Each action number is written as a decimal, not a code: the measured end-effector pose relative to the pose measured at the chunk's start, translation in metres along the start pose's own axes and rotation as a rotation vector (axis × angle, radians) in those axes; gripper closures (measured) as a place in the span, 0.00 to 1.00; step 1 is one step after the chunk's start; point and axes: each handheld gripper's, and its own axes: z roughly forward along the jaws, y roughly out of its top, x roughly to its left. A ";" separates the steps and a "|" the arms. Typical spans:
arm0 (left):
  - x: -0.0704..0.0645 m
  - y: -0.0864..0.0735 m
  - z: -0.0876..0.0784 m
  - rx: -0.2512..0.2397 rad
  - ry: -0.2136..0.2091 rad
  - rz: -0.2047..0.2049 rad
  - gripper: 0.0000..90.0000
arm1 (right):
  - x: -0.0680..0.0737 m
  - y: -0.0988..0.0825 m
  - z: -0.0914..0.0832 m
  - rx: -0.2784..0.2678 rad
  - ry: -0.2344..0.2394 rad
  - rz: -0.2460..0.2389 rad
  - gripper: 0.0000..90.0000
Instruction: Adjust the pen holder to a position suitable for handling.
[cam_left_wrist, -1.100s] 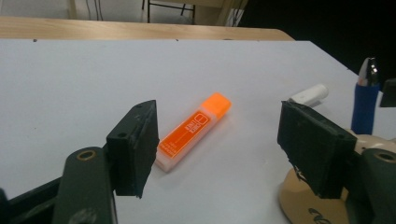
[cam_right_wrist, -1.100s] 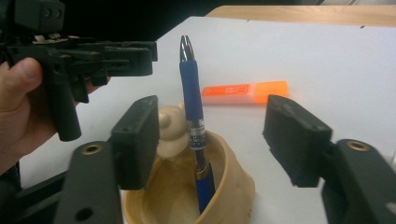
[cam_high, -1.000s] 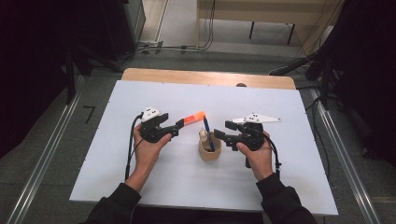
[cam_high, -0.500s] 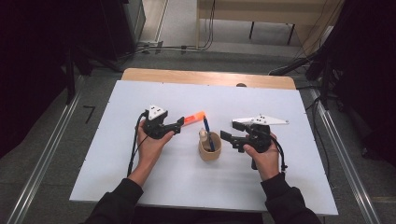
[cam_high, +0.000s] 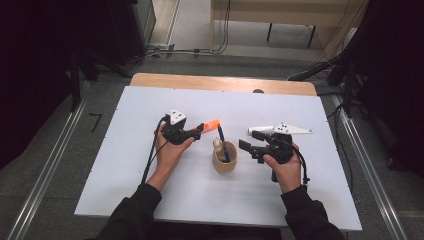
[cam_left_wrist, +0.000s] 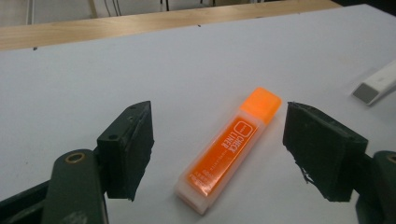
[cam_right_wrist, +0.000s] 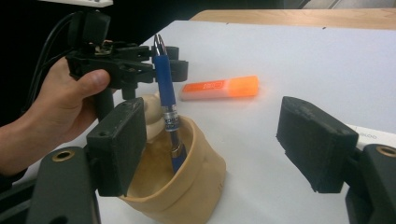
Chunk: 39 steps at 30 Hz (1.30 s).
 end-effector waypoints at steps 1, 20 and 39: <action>0.000 0.000 0.003 0.011 0.000 0.006 0.27 | 0.000 0.000 0.000 0.000 0.001 0.000 0.25; -0.003 0.001 0.035 0.085 -0.012 0.054 0.24 | -0.001 0.000 0.002 0.005 0.005 0.008 0.26; -0.008 0.005 0.049 0.186 -0.070 0.127 0.38 | -0.001 0.000 0.002 0.005 0.002 0.011 0.26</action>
